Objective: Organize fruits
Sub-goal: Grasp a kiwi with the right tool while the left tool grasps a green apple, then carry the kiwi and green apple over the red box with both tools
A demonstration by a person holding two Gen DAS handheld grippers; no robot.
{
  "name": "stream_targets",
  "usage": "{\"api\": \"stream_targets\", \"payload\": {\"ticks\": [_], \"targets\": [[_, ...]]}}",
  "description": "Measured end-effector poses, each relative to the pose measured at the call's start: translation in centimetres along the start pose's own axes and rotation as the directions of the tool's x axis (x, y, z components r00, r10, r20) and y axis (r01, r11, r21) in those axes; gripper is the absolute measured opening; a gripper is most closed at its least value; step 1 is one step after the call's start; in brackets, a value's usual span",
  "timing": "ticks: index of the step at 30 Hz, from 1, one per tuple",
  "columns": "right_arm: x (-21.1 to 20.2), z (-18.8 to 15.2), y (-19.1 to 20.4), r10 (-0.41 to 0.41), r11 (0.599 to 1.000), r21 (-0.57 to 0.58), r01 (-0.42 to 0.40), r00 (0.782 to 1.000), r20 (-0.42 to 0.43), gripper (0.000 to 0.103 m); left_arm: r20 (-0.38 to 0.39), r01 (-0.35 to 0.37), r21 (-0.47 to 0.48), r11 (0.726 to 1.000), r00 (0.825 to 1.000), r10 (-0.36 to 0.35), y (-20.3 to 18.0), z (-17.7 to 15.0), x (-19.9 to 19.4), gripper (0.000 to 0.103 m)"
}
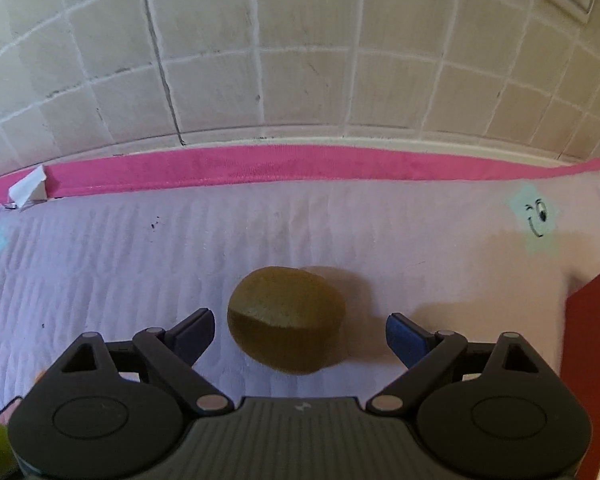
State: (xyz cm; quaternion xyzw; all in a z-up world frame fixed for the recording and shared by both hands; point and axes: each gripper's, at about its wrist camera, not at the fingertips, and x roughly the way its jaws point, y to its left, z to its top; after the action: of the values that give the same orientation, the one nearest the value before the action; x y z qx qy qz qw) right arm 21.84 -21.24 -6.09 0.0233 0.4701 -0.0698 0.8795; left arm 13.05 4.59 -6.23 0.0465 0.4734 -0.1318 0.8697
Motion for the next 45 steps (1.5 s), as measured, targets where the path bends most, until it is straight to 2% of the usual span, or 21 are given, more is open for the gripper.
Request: {"api": "stream_targets", "payload": {"ticks": [2, 5, 7, 8, 10, 12, 20, 25, 30, 33, 37, 40, 45], "targets": [[0.6, 0.1, 0.0, 0.005, 1.000, 0.006, -0.005, 1.000, -0.010, 0.094, 0.004, -0.003, 0.009, 1.000, 1.000, 0.003, -0.2, 0.2, 0.1, 0.100], [1.2, 0.2, 0.2, 0.015, 1.000, 0.014, -0.015, 1.000, -0.015, 0.091, 0.003, -0.021, 0.034, 0.999, 1.000, 0.021, -0.6, 0.4, 0.3, 0.090], [1.6, 0.1, 0.1, 0.026, 0.999, 0.021, -0.026, 0.999, -0.020, 0.089, -0.005, -0.024, 0.054, 0.998, 1.000, 0.025, -0.8, 0.4, 0.4, 0.074], [1.7, 0.1, 0.0, 0.033, 0.999, 0.025, -0.033, 0.999, -0.023, 0.086, -0.009, -0.026, 0.060, 0.998, 1.000, 0.026, -0.9, 0.5, 0.4, 0.071], [2.0, 0.1, 0.1, 0.042, 0.999, 0.030, -0.041, 0.999, -0.033, 0.079, -0.004, -0.043, 0.063, 0.997, 0.999, 0.043, -0.9, 0.6, 0.4, 0.060], [2.1, -0.1, 0.0, 0.051, 0.998, 0.036, -0.049, 0.998, -0.038, 0.069, 0.000, -0.052, 0.066, 0.996, 0.999, 0.053, -0.8, 0.6, 0.3, 0.060], [0.3, -0.3, -1.4, 0.111, 0.986, 0.124, -0.110, 0.994, -0.001, 0.068, 0.044, -0.087, 0.041, 0.995, 0.995, 0.085, -1.2, 0.1, -1.8, 0.060], [-4.0, -0.9, -2.4, 0.124, 0.983, 0.129, -0.132, 0.990, 0.074, 0.068, 0.112, -0.084, 0.033, 0.996, 0.991, 0.080, -2.0, 0.3, -4.8, 0.060], [-9.1, -2.1, -5.2, 0.132, 0.975, 0.156, -0.157, 0.979, 0.158, 0.068, 0.164, -0.070, 0.058, 0.996, 0.985, 0.060, -4.5, 1.7, -6.8, 0.060], [-12.2, -3.3, -7.9, 0.114, 0.970, 0.187, -0.153, 0.972, 0.203, 0.068, 0.205, -0.034, 0.113, 0.993, 0.979, 0.010, -7.5, 3.2, -7.8, 0.060], [-15.5, -5.0, -12.9, 0.040, 0.963, 0.247, -0.103, 0.968, 0.249, 0.068, 0.253, 0.060, 0.207, 0.977, 0.961, -0.113, -12.4, 5.0, -8.9, 0.060], [-17.4, -6.4, -16.8, -0.043, 0.954, 0.296, -0.038, 0.964, 0.263, 0.068, 0.256, 0.143, 0.279, 0.950, 0.942, -0.217, -16.7, 6.3, -9.0, 0.060], [-19.4, -9.0, -24.5, -0.180, 0.915, 0.397, 0.072, 0.953, 0.243, 0.068, 0.230, 0.247, 0.396, 0.885, 0.906, -0.355, -24.5, 7.7, -8.4, 0.060]]}}
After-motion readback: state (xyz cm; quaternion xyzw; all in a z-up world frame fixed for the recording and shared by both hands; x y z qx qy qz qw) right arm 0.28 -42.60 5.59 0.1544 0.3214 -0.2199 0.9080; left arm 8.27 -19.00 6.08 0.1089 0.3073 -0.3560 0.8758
